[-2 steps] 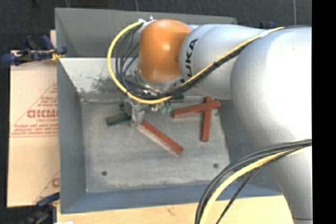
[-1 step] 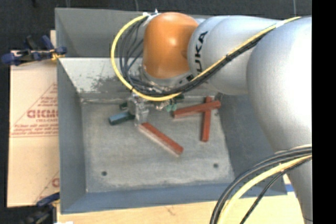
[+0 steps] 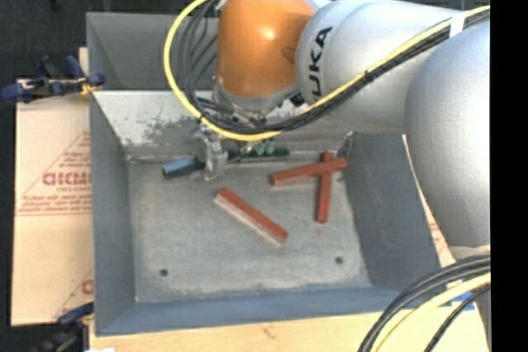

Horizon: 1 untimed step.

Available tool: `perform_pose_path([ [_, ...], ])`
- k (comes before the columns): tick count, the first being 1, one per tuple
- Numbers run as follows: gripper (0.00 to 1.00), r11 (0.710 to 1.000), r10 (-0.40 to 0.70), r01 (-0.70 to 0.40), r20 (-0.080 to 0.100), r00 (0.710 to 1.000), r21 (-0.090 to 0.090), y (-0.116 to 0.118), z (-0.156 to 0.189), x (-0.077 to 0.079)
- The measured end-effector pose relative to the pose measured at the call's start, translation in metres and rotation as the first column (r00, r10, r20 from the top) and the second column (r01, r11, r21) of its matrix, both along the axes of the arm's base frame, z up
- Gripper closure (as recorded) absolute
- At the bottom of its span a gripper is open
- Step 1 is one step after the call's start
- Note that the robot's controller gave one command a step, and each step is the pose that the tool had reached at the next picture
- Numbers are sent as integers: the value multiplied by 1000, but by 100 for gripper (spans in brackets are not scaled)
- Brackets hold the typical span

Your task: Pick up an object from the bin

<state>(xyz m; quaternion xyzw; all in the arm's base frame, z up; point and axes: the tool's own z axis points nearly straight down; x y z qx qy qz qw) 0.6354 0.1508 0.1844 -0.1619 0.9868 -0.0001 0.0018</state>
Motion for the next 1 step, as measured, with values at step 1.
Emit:
perform_pose_path([
  [1, 100, 1000, -4, 4, 2, 1000, 1, -13, 85, 3],
])
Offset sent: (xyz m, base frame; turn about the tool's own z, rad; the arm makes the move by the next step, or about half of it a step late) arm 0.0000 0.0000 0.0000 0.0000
